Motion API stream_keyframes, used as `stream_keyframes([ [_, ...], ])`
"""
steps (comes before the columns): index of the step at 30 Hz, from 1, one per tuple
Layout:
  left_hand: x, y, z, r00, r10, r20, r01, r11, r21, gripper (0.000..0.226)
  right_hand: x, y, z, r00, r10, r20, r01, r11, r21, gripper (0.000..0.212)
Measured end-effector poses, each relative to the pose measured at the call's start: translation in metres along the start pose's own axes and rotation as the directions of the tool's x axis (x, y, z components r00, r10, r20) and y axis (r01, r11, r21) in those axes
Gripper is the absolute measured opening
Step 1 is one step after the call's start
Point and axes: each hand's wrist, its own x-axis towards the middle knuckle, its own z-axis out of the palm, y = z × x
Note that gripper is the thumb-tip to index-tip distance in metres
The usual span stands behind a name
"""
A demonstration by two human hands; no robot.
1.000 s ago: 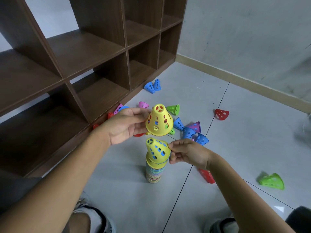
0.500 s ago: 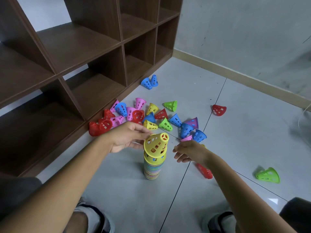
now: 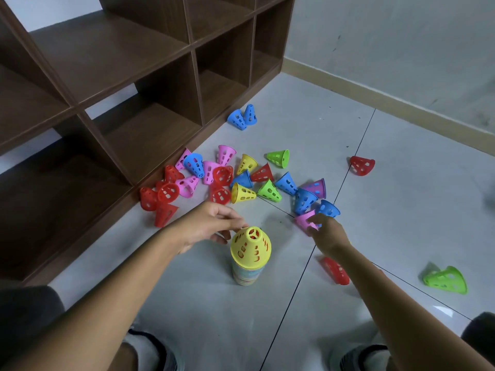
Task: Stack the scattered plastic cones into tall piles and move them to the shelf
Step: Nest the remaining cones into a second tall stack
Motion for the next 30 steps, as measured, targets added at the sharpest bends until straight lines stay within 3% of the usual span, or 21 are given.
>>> stream_keyframes([
  [7,0.024,-0.032,-0.026,0.989,-0.095,-0.110,0.096,0.995,0.004,0.014,0.032,0.010,0.016,1.000,-0.011,0.016,0.011,0.999,-0.047,0.056],
  [10,0.033,-0.051,-0.038,0.954,-0.156,-0.257,0.143,0.987,-0.067,0.015,0.040,0.010,0.021,0.999,0.029,0.040,-0.027,0.999,-0.045,0.065],
  [13,0.044,-0.078,-0.060,0.883,-0.156,-0.443,0.163,0.986,-0.023,0.023,0.045,0.008,0.025,0.996,0.047,0.076,-0.040,0.995,-0.094,0.069],
  [18,0.051,-0.117,-0.110,0.790,-0.024,-0.612,0.195,0.957,0.214,0.044,0.043,0.010,0.033,0.994,0.061,0.091,-0.049,0.992,-0.119,0.063],
  [24,0.046,-0.132,-0.143,0.820,0.022,-0.572,0.286,0.849,0.444,0.053,0.043,0.016,0.038,0.998,0.042,0.054,-0.035,0.990,-0.133,0.044],
  [30,0.051,-0.137,-0.156,0.827,0.026,-0.562,0.352,0.756,0.552,0.042,0.034,0.016,0.048,0.998,0.031,-0.047,-0.040,0.981,-0.192,0.023],
])
